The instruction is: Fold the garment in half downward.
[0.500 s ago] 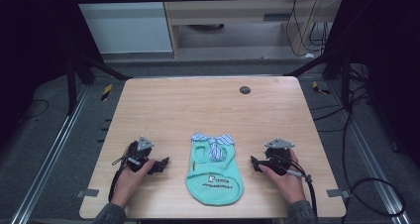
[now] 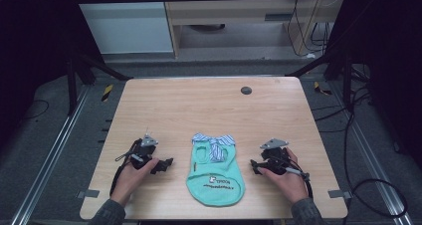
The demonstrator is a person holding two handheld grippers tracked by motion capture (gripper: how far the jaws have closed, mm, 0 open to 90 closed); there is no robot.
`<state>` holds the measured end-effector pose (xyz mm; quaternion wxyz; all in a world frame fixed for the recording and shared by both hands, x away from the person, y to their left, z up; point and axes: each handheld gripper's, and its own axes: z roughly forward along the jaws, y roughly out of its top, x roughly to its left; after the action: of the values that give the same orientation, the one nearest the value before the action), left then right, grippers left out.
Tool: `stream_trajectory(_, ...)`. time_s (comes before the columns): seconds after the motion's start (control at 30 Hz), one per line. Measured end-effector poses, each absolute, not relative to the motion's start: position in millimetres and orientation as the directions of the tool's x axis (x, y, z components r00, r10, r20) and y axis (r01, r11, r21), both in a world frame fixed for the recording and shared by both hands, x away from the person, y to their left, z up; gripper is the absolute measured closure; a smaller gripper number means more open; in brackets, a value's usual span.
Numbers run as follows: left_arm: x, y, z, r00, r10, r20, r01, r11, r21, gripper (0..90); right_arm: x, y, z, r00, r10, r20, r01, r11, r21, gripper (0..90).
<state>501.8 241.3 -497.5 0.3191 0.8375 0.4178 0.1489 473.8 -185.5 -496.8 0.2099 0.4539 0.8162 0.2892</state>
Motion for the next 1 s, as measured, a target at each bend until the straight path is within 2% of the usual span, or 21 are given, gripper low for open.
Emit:
stream_trajectory(0.13,509,234,-490,0.625,0.781,-0.01,0.608,-0.479,0.633,7.4,482,-183,-487,-0.52,0.852,-0.068,0.642,0.442,0.626,27.5)
stream_trajectory(0.33,526,213,-472,0.655,0.755,-0.017,0.604,-0.51,0.613,11.4,499,-175,-477,-0.547,0.836,-0.052,0.651,0.463,0.602,34.8)
stream_trajectory(0.37,529,209,-470,0.66,0.75,-0.032,0.606,-0.507,0.613,13.0,504,-169,-474,-0.56,0.827,-0.048,0.646,0.472,0.6,41.2)
stream_trajectory(0.43,538,198,-465,0.667,0.743,-0.047,0.608,-0.506,0.612,13.8,511,-162,-471,-0.574,0.818,-0.024,0.647,0.472,0.599,48.4)
stream_trajectory(0.47,538,198,-465,0.667,0.743,-0.047,0.608,-0.506,0.612,15.3,511,-162,-471,-0.574,0.818,-0.024,0.647,0.472,0.599,48.4)
stream_trajectory(0.5,542,191,-460,0.672,0.74,-0.04,0.599,-0.511,0.616,17.1,517,-155,-466,-0.588,0.808,-0.019,0.64,0.48,0.6,55.3)
stream_trajectory(0.53,542,191,-460,0.672,0.74,-0.04,0.599,-0.511,0.616,18.0,517,-155,-466,-0.588,0.808,-0.019,0.64,0.48,0.6,55.3)
stream_trajectory(0.57,545,187,-458,0.677,0.735,-0.041,0.594,-0.512,0.62,20.3,522,-148,-462,-0.597,0.802,-0.02,0.629,0.483,0.609,62.4)
stream_trajectory(0.6,547,183,-455,0.681,0.731,-0.044,0.59,-0.513,0.623,20.3,522,-148,-462,-0.597,0.802,-0.02,0.629,0.483,0.609,62.4)
stream_trajectory(0.67,550,177,-453,0.685,0.726,-0.062,0.59,-0.503,0.632,26.0,530,-140,-459,-0.607,0.795,0.001,0.625,0.476,0.619,70.5)
stream_trajectory(0.8,559,164,-453,0.685,0.725,-0.077,0.599,-0.5,0.626,32.7,539,-128,-457,-0.606,0.794,0.037,0.633,0.454,0.627,76.7)
stream_trajectory(0.9,567,157,-456,0.676,0.731,-0.09,0.609,-0.486,0.627,42.2,550,-119,-458,-0.608,0.791,0.062,0.633,0.436,0.64,77.3)
stream_trajectory(1.0,570,153,-455,0.673,0.733,-0.096,0.612,-0.479,0.629,44.4,555,-113,-458,-0.603,0.795,0.064,0.64,0.435,0.633,76.4)
